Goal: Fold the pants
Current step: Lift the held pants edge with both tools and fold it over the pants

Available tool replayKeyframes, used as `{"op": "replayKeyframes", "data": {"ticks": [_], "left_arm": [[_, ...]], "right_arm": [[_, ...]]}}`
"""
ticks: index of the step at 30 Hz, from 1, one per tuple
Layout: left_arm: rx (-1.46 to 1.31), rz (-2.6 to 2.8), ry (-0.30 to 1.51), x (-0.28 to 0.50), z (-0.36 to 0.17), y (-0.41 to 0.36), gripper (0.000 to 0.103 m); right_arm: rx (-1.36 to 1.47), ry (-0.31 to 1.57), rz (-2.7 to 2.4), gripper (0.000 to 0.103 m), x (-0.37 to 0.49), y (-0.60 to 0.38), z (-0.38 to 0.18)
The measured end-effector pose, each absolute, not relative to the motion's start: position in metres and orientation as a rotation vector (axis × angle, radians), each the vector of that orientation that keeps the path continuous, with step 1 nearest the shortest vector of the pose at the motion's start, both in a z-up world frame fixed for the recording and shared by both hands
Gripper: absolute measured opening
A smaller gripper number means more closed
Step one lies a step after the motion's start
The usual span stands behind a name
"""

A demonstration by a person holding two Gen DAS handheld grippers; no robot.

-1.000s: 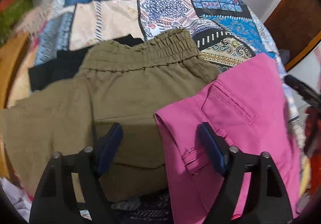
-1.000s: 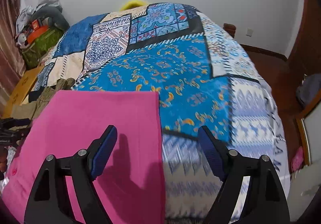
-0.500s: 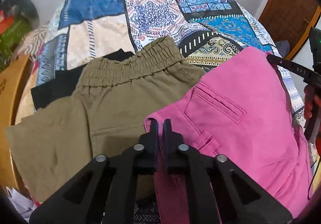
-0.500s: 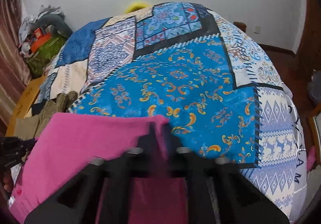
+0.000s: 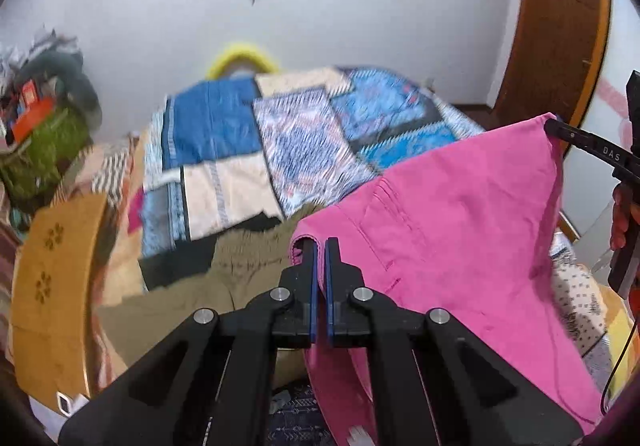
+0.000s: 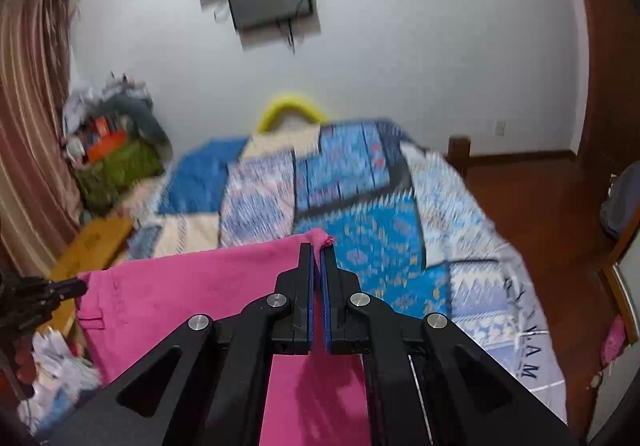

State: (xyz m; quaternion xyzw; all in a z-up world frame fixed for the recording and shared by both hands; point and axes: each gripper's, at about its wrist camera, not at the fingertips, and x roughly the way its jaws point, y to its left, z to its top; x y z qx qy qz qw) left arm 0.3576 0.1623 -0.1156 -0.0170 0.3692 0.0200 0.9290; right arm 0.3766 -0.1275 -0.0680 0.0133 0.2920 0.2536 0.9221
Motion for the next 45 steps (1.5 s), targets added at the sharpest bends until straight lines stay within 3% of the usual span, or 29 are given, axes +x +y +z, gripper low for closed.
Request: {"op": "replayKeyframes", "data": {"ticks": [4, 12, 24, 40, 45], "left_arm": [[-0.004, 0.017, 0.731, 0.337, -0.096, 0.147, 0.003], [0.031, -0.016, 0.752, 0.286, -0.102, 0.126, 0.003], [0.082, -0.071, 0.79, 0.203, -0.124, 0.095, 0.003], [0.081, -0.085, 0.944, 0.156, -0.188, 0.091, 0.004], [0.083, -0.052, 0.967, 0.141, -0.185, 0.098, 0.016]], "right_arm": [[0.028, 0.566, 0.536, 0.003, 0.348, -0.138, -0.045], [0.008, 0.606, 0.553, 0.003, 0.292, -0.162, -0.054], [0.02, 0.703, 0.548, 0.003, 0.209, -0.193, -0.09], [-0.003, 0.888, 0.496, 0.004, 0.143, -0.206, -0.167], [0.017, 0.9, 0.465, 0.006, 0.129, -0.215, -0.167]]}}
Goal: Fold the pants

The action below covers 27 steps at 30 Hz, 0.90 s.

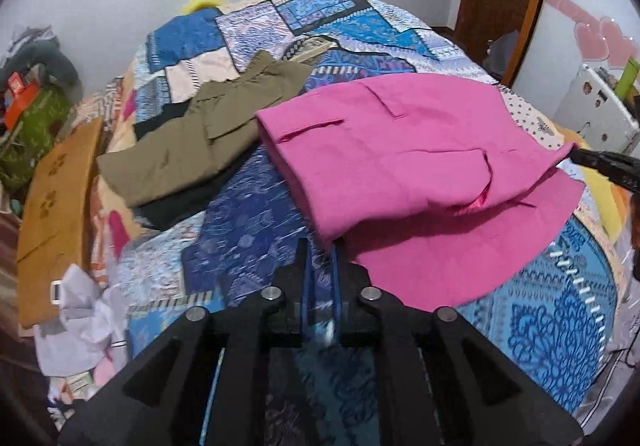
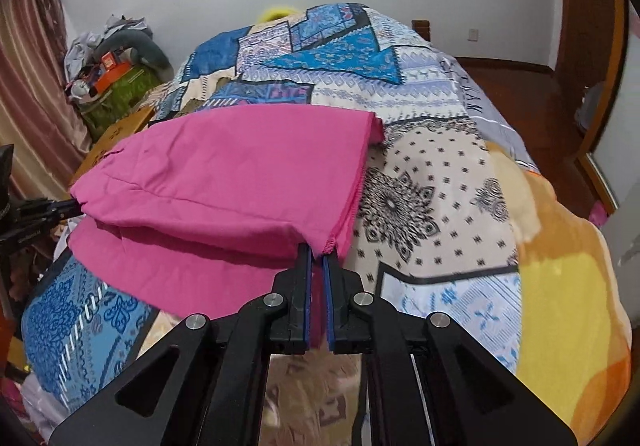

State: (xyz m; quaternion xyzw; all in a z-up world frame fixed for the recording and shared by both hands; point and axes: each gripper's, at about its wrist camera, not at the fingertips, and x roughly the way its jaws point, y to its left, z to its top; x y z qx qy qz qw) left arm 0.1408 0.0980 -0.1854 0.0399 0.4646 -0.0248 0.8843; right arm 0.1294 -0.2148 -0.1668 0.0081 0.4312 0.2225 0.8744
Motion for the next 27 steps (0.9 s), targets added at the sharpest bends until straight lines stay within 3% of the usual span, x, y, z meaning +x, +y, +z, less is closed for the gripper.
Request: {"op": "replayKeyframes", "data": {"ticks": [1, 2, 3, 5, 7, 9, 14, 27], "left_arm": [[0.1, -0.041, 0.961, 0.138, -0.182, 0.097, 0.019], [0.117, -0.033, 0.952, 0.136, -0.178, 0.096, 0.029], [0.127, -0.026, 0.946, 0.135, -0.173, 0.095, 0.046], [0.125, -0.028, 0.927, 0.135, -0.161, 0.091, 0.068], [0.117, -0.048, 0.888, 0.134, -0.148, 0.085, 0.074], [0.131, -0.068, 0.864, 0.136, -0.139, 0.074, 0.083], [0.233, -0.135, 0.878, 0.147, -0.147, 0.038, 0.085], [0.311, -0.212, 0.939, 0.166, -0.188, 0.011, 0.085]], "right_arm": [[0.013, 0.895, 0.46, 0.006, 0.127, -0.216, -0.165], [0.006, 0.885, 0.457, 0.007, 0.124, -0.217, -0.161], [-0.002, 0.876, 0.454, 0.008, 0.122, -0.216, -0.158], [-0.029, 0.854, 0.455, 0.012, 0.118, -0.213, -0.15], [-0.054, 0.816, 0.455, 0.019, 0.114, -0.209, -0.14], [-0.062, 0.782, 0.474, 0.041, 0.112, -0.203, -0.131], [-0.109, 0.762, 0.577, 0.058, 0.107, -0.172, -0.126], [-0.278, 0.87, 0.719, 0.058, 0.124, -0.106, -0.169]]}}
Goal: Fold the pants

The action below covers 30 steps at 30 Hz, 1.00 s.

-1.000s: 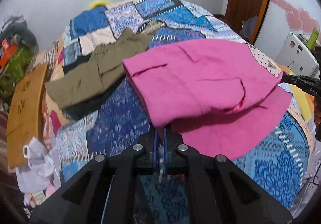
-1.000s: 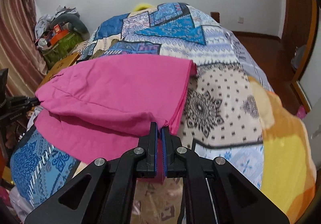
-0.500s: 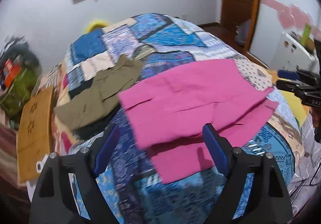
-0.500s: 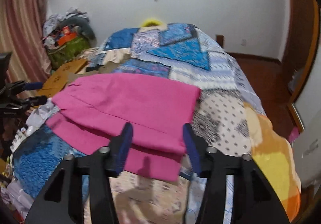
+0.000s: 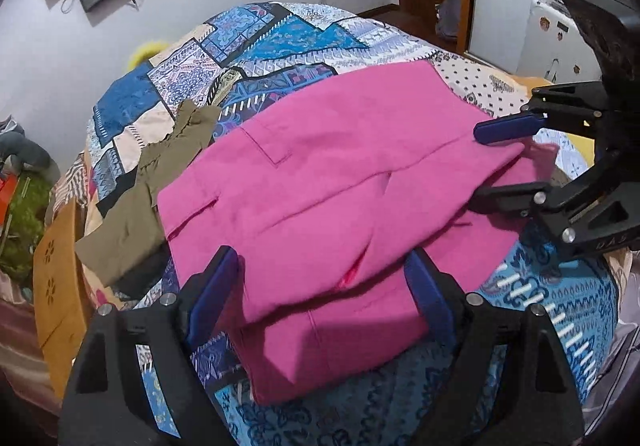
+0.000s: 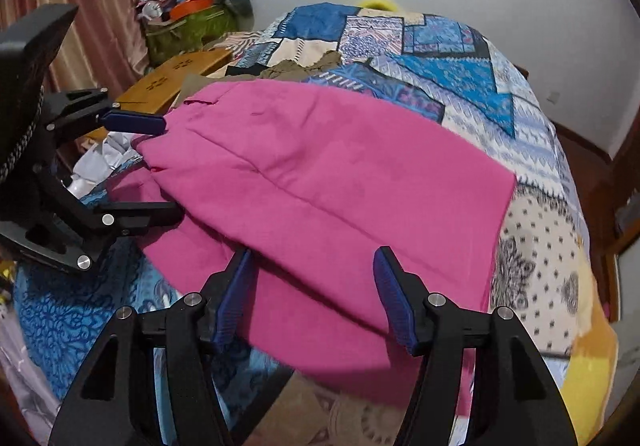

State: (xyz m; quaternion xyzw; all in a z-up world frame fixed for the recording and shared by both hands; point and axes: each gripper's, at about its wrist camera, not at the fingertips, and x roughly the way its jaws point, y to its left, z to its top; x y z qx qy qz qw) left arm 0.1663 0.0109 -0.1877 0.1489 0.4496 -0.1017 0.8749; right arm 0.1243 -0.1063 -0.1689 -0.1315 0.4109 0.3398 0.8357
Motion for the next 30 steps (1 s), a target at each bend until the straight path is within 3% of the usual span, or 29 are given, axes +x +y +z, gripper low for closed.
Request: {"op": "replayKeyframes", "data": {"ticks": [1, 5, 7, 9, 11, 21, 30], "left_arm": [[0.31, -0.217, 0.94, 0.169, -0.188, 0.011, 0.085], [0.33, -0.23, 0.942, 0.173, -0.189, 0.006, 0.074], [0.358, -0.238, 0.926, 0.172, -0.189, 0.003, 0.057], [0.393, -0.207, 0.916, 0.17, -0.189, 0.0, 0.023], [0.392, -0.203, 0.9, 0.167, -0.186, 0.0, 0.016], [0.359, -0.276, 0.848, 0.138, -0.157, -0.011, 0.013], [0.292, -0.297, 0.931, 0.127, -0.183, -0.012, 0.014]], "right_arm": [[-0.285, 0.871, 0.725, 0.057, 0.126, -0.104, -0.169], [-0.298, 0.883, 0.752, 0.024, 0.132, -0.1, -0.17], [-0.295, 0.872, 0.76, 0.012, 0.132, -0.099, -0.168], [-0.283, 0.853, 0.762, 0.009, 0.131, -0.101, -0.164], [-0.27, 0.834, 0.767, 0.008, 0.128, -0.103, -0.158], [-0.257, 0.772, 0.769, 0.007, 0.106, -0.12, -0.132], [-0.222, 0.867, 0.764, 0.008, 0.093, -0.125, -0.157]]}}
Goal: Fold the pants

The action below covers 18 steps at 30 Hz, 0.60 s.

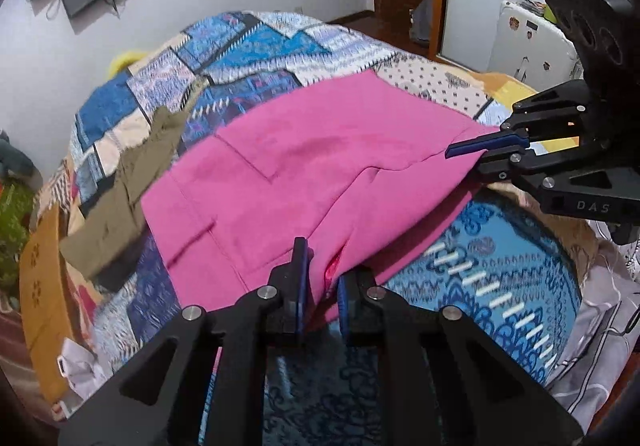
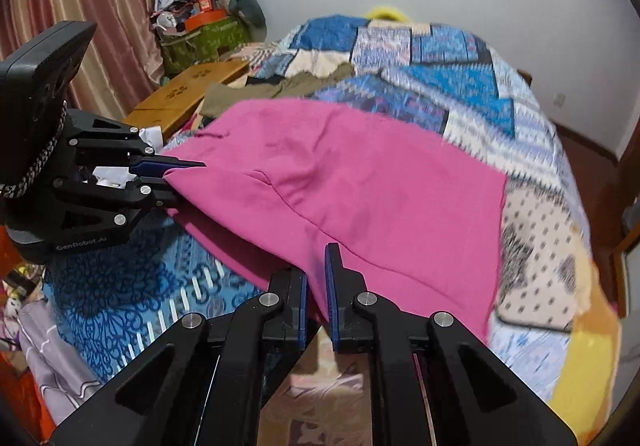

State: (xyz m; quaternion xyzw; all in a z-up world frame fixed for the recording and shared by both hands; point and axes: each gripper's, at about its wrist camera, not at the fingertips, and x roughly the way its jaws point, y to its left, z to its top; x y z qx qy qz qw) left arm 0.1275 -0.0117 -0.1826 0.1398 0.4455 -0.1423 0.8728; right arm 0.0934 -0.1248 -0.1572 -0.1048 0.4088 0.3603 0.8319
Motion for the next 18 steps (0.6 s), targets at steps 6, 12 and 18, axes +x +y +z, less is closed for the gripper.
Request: {"op": "replayKeyframes", "data": {"ticks": [6, 12, 18], "left_arm": [[0.216, -0.311, 0.957, 0.119, -0.176, 0.0, 0.025], [0.129, -0.338, 0.927, 0.108, -0.154, 0.013, 0.027], [0.048, -0.323, 0.854, 0.117, -0.129, 0.016, 0.027]], "right_arm": [[-0.171, 0.901, 0.757, 0.02, 0.087, -0.128, -0.156], [-0.13, 0.838, 0.766, 0.041, 0.078, -0.133, -0.135], [-0.05, 0.808, 0.77, 0.042, 0.089, -0.125, -0.126]]}}
